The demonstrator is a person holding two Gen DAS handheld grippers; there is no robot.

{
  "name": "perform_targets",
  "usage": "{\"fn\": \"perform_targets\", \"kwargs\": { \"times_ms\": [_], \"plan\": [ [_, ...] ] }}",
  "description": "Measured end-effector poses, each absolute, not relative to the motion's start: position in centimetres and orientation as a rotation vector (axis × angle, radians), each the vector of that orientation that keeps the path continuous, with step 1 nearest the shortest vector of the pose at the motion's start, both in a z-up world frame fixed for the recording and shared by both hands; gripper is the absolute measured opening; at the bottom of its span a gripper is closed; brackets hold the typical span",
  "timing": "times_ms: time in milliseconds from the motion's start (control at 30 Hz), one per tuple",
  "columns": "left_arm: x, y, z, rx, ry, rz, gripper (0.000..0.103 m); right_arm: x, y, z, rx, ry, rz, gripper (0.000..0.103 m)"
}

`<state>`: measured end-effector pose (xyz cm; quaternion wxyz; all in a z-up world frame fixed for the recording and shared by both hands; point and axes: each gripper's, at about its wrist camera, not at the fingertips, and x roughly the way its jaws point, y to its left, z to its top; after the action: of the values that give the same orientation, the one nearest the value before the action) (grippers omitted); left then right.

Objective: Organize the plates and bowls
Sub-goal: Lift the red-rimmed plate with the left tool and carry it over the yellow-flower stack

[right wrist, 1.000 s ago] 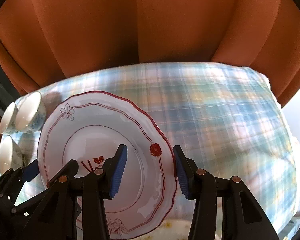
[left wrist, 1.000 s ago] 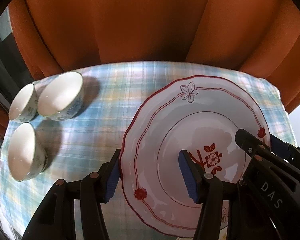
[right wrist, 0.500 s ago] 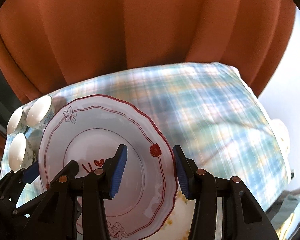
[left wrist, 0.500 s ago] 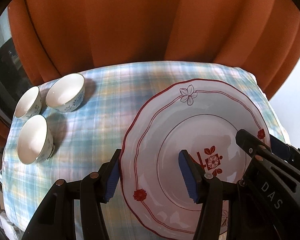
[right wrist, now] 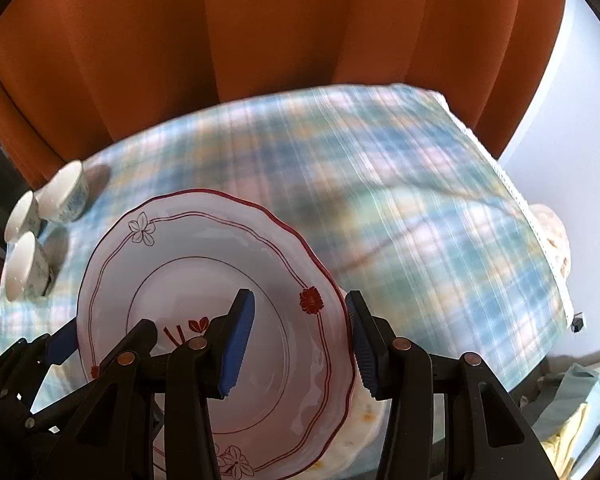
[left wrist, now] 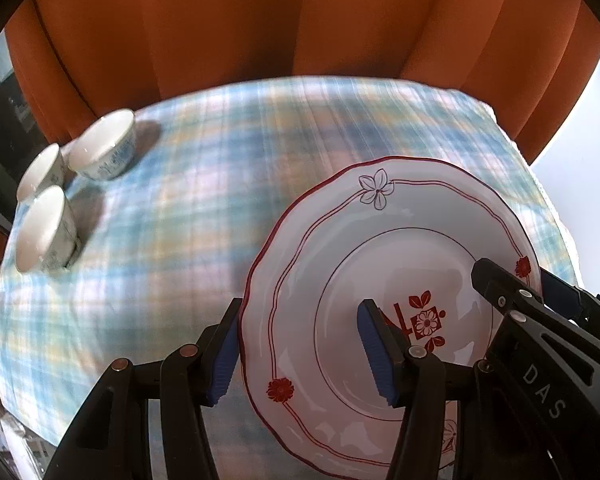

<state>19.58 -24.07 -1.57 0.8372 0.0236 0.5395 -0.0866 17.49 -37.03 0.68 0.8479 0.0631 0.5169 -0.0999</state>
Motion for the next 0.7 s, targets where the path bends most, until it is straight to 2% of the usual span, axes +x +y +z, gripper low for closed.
{"fn": "perform_targets", "kwargs": {
  "times_ms": [533, 700],
  "plan": [
    [17.8, -26.9, -6.7, -0.014, 1.239, -0.051, 0.057, 16.9, -40.6, -4.8, 0.090, 1.185, -0.105, 0.051],
    [17.5, -27.6, -7.0, 0.019, 1.213, -0.007, 0.058, 17.4, -40.8, -5.9, 0.081, 1.205, -0.075, 0.051]
  ]
}}
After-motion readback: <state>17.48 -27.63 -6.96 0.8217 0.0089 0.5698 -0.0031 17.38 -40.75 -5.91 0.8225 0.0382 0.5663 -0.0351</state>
